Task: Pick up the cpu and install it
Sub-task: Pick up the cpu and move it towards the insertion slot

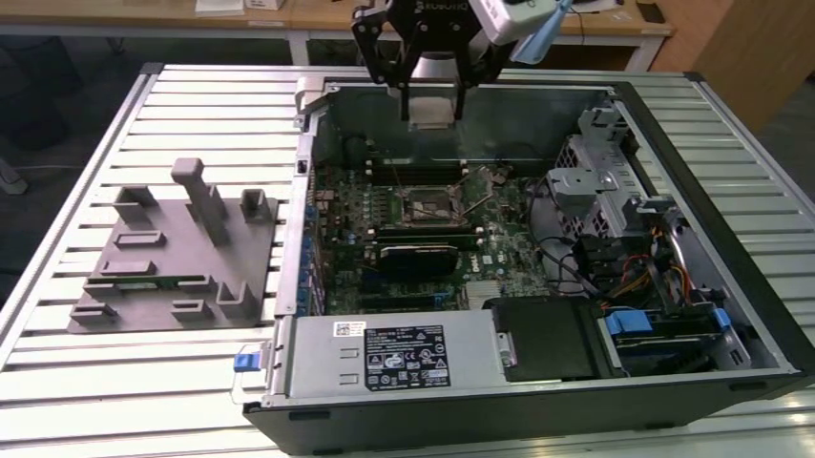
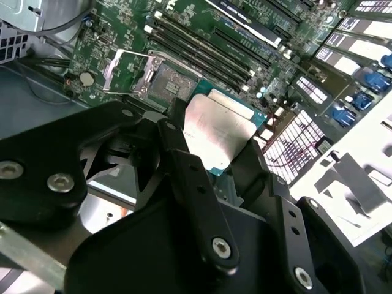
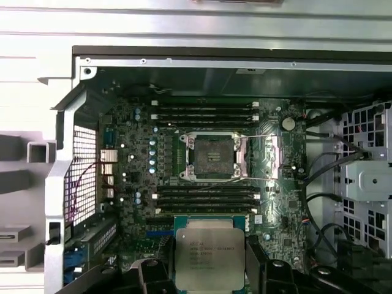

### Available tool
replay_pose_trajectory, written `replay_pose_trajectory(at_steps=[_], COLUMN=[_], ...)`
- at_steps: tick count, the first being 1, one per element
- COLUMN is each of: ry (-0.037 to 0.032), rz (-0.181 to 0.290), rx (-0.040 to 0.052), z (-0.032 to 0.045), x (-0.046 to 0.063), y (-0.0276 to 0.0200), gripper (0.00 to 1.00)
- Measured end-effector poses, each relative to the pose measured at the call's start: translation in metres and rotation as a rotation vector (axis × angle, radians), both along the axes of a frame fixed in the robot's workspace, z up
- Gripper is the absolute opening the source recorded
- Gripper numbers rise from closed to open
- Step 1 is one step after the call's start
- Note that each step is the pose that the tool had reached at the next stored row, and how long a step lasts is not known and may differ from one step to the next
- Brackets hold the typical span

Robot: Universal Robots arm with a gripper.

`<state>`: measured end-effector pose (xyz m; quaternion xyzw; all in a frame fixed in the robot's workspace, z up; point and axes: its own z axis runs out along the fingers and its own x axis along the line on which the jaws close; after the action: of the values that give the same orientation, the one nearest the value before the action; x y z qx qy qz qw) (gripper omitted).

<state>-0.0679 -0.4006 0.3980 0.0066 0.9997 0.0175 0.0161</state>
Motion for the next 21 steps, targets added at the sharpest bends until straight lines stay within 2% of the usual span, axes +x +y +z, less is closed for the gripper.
replay_pose_trajectory(at_steps=[7,12,21], ry=[0.0000,-0.0001,-0.0001], rz=[-0.003,-0.006,-0.010], rx=[-0.0001,-0.0021,-0.0209], z=[-0.0054,-0.0108,-0.0243], x=[0.002,0.004,0.005], y=[0.0038,0.0084,0.0153], gripper=[0.54,0.54,0.54])
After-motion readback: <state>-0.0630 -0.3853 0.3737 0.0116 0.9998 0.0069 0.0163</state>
